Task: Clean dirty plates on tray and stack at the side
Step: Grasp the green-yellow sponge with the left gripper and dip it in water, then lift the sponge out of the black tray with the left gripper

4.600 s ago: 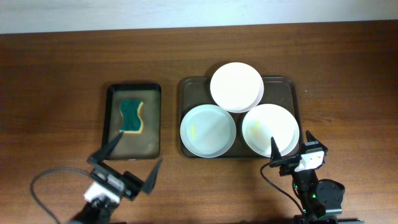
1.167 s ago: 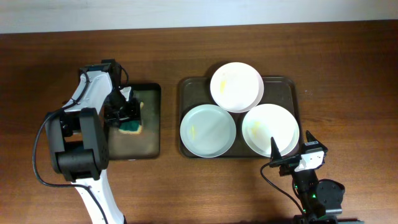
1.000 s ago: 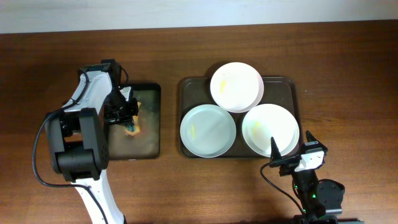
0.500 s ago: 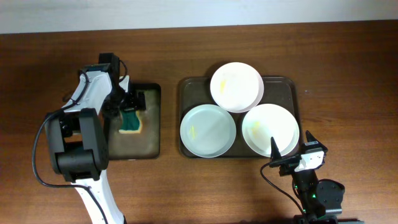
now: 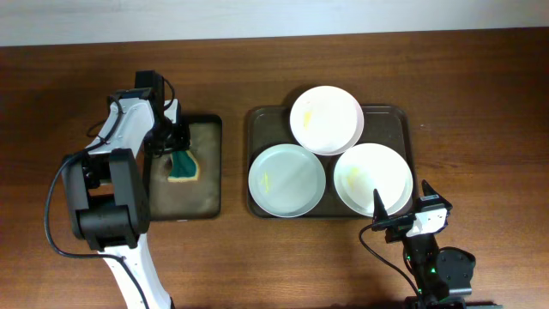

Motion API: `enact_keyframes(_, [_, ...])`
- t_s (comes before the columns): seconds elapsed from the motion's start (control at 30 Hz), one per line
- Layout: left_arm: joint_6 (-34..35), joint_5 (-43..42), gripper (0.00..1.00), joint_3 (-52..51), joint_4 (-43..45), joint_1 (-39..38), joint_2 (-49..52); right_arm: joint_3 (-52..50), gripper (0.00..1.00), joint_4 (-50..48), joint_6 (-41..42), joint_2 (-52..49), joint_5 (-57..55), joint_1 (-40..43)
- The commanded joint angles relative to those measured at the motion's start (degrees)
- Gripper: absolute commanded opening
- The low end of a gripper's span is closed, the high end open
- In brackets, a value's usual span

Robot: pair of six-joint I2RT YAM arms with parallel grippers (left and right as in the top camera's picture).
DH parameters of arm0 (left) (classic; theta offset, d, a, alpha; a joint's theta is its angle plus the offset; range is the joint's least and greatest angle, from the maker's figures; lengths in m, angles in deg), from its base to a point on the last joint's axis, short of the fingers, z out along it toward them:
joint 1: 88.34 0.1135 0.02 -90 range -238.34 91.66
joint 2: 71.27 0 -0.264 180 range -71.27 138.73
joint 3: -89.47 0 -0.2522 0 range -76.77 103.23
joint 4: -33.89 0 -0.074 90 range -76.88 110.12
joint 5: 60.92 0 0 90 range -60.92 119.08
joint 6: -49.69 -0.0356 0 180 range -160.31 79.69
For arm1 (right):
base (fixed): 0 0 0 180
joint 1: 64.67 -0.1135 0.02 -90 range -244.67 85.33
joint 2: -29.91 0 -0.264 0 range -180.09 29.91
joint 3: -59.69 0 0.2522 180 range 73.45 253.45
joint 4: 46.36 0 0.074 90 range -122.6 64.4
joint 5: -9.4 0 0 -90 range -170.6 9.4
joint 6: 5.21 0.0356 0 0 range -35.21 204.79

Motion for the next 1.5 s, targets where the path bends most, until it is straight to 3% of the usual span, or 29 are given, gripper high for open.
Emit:
enact_keyframes(0.0, [-0.28, -0.61, 0.99, -0.26, -3.74, 0.02, 0.94, -0.28, 0.98, 0.33, 0.50, 0.13, -0.31, -0.37])
enact_keyframes(0.23, [-0.31, -0.61, 0.99, -0.26, -13.49, 0.02, 0.94, -0.28, 0.98, 0.33, 0.50, 0.13, -0.31, -0.37])
enact_keyframes(0.3, [-0.31, -0.61, 0.91, -0.26, -14.82, 0.02, 0.94, -0.28, 0.98, 0.33, 0.50, 0.13, -0.31, -0.37])
enact_keyframes(0.33, [-0.31, -0.61, 0.84, -0.26, -15.26, 0.02, 0.94, -0.28, 0.98, 0.33, 0.50, 0.13, -0.31, -0.37])
enact_keyframes(0.37, [-0.31, -0.61, 0.70, -0.26, -15.39, 0.02, 0.94, -0.28, 0.98, 0.33, 0.50, 0.13, -0.31, -0.37])
enact_keyframes(0.47, [-0.31, -0.59, 0.11, -0.26, -15.32, 0.02, 0.94, -0.28, 0.98, 0.33, 0.50, 0.13, -0.31, -0.37])
enact_keyframes(0.5, [-0.31, -0.59, 0.00, -0.26, -15.23, 0.02, 0.94, -0.28, 0.98, 0.33, 0.50, 0.13, -0.31, -0.37])
enact_keyframes(0.63, [-0.31, -0.59, 0.00, -0.26, -14.34, 0.02, 0.94, -0.28, 0.98, 0.33, 0.50, 0.13, -0.31, -0.37])
enact_keyframes(0.67, [-0.31, -0.59, 0.06, -0.26, -14.01, 0.02, 0.94, -0.28, 0.98, 0.33, 0.50, 0.13, -0.31, -0.37])
enact_keyframes(0.7, [-0.31, -0.59, 0.42, -0.26, -13.53, 0.02, 0.94, -0.28, 0.98, 0.33, 0.50, 0.13, -0.31, -0.37])
enact_keyframes(0.73, [-0.31, -0.59, 0.99, -0.26, -12.74, 0.02, 0.94, -0.28, 0.98, 0.33, 0.50, 0.13, -0.31, -0.37])
enact_keyframes(1.03, [-0.31, -0.59, 1.00, -0.26, -5.03, 0.02, 0.94, -0.28, 0.98, 0.33, 0.50, 0.13, -0.31, -0.37])
enact_keyframes(1.1, [-0.31, -0.59, 0.84, -0.26, -5.09, 0.02, 0.94, -0.28, 0.98, 0.33, 0.50, 0.13, -0.31, -0.37])
enact_keyframes(1.27, [-0.31, -0.59, 0.01, -0.26, -5.73, 0.02, 0.94, -0.28, 0.98, 0.33, 0.50, 0.13, -0.31, -0.37])
enact_keyframes(1.47, [-0.28, -0.61, 0.00, 5.90, -14.01, 0.02, 0.79, -0.28, 0.98, 0.33, 0.52, 0.13, -0.31, -0.37])
